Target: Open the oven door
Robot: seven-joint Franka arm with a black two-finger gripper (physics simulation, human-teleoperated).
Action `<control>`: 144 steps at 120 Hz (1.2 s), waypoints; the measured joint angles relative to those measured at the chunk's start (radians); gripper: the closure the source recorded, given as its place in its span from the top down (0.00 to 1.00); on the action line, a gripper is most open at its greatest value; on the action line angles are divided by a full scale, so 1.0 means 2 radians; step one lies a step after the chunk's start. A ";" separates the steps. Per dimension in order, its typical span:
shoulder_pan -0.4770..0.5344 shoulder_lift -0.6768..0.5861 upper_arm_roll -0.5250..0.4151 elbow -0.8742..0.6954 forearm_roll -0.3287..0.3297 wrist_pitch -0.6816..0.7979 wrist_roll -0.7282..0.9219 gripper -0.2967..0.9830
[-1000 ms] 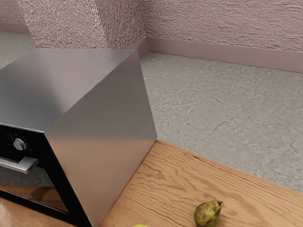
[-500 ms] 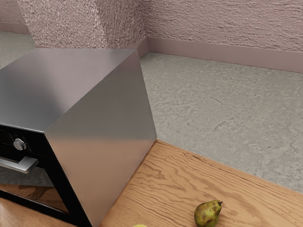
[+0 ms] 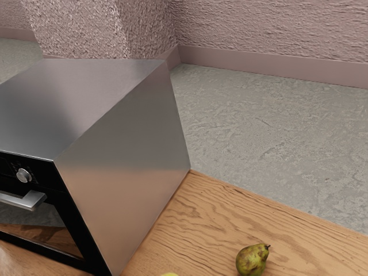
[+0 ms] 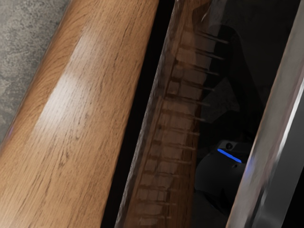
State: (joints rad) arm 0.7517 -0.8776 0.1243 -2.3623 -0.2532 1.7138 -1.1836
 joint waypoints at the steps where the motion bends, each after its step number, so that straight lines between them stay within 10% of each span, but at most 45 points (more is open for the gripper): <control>1: 0.000 0.000 0.000 0.000 0.000 0.000 0.000 0.77; 34: 0.000 -0.006 0.001 -0.017 0.002 0.003 -0.003 0.77; 48: 0.006 -0.106 0.069 -0.061 0.032 -0.022 0.000 0.77; 59: 0.156 -0.249 0.153 -0.065 0.066 -0.097 0.023 0.77; 66: 0.244 -0.204 0.157 0.069 0.020 -0.145 0.050 0.76; 81: 0.283 0.021 -0.038 0.395 -0.141 -0.211 0.080 0.76; 99: 0.288 0.092 -0.323 0.463 -0.220 -0.214 0.096 0.77; 144: 0.288 0.096 -0.378 0.452 -0.219 -0.289 0.111 0.77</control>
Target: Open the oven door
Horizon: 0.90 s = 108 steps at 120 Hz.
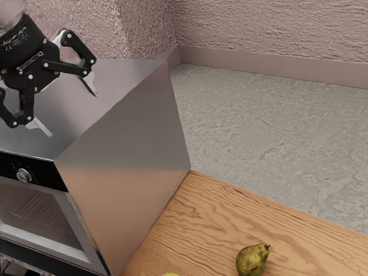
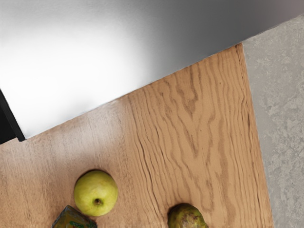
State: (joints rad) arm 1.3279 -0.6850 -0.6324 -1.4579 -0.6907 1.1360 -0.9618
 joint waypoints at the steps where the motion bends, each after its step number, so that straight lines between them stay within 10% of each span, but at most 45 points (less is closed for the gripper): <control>1: 0.000 0.000 -0.002 0.000 0.000 -0.001 -0.001 0.77; 8: -0.039 0.008 -0.002 -0.002 0.008 -0.005 -0.012 0.77; 25: -0.500 0.146 0.192 0.003 0.148 0.023 -0.077 0.77; 33: -0.601 0.177 0.244 0.013 0.201 0.034 -0.111 0.77; 69: -0.650 0.286 0.284 0.046 0.314 0.097 -0.048 0.77; 108: -0.654 0.324 0.278 0.058 0.356 0.137 0.123 0.77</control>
State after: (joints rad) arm 0.0201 -0.0362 -0.0772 -1.3426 0.0205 1.4104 -0.7150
